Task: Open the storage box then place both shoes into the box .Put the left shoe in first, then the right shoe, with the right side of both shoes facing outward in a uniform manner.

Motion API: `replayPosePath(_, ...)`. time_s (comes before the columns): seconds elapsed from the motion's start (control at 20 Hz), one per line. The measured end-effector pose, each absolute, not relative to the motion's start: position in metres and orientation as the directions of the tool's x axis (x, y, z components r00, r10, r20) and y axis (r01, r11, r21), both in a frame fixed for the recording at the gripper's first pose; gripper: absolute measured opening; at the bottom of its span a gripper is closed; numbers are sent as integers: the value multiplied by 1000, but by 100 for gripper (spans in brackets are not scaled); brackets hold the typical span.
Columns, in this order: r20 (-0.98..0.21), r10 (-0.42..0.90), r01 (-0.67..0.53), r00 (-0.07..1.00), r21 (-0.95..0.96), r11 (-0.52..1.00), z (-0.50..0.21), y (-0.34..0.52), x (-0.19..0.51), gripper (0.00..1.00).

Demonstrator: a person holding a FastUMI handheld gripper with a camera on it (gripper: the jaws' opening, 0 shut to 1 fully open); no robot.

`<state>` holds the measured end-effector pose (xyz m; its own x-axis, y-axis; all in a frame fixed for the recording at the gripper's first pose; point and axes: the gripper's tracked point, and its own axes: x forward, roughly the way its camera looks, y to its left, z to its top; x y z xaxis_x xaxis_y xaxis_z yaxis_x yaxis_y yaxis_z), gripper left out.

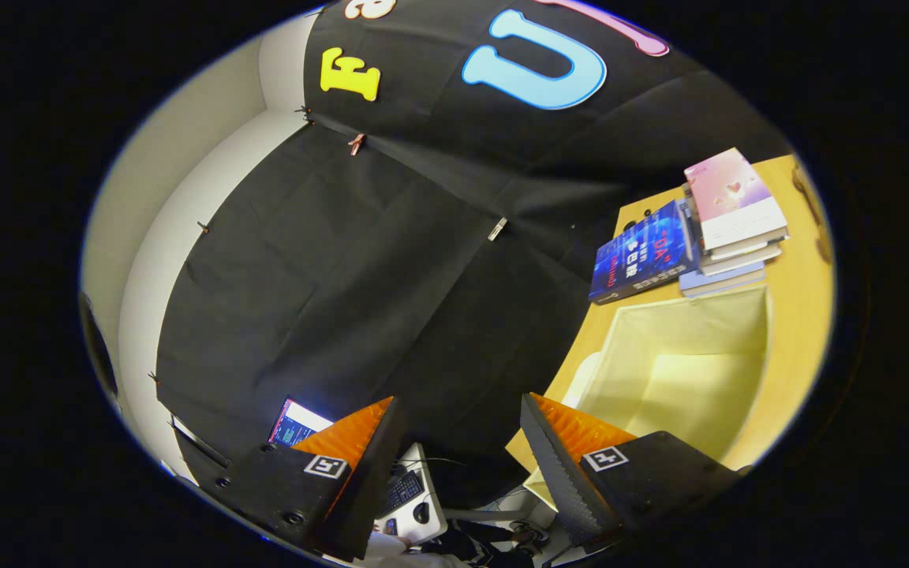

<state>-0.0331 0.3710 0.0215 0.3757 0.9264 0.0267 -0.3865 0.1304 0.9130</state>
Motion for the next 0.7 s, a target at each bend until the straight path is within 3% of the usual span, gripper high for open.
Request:
replayPosePath(0.35, -184, 861, -381, 475, 838, 390, -32, 273, -48, 96)
replayPosePath(0.7, -373, 744, -243, 553, 782, 573, -100, 189, -64, 96)
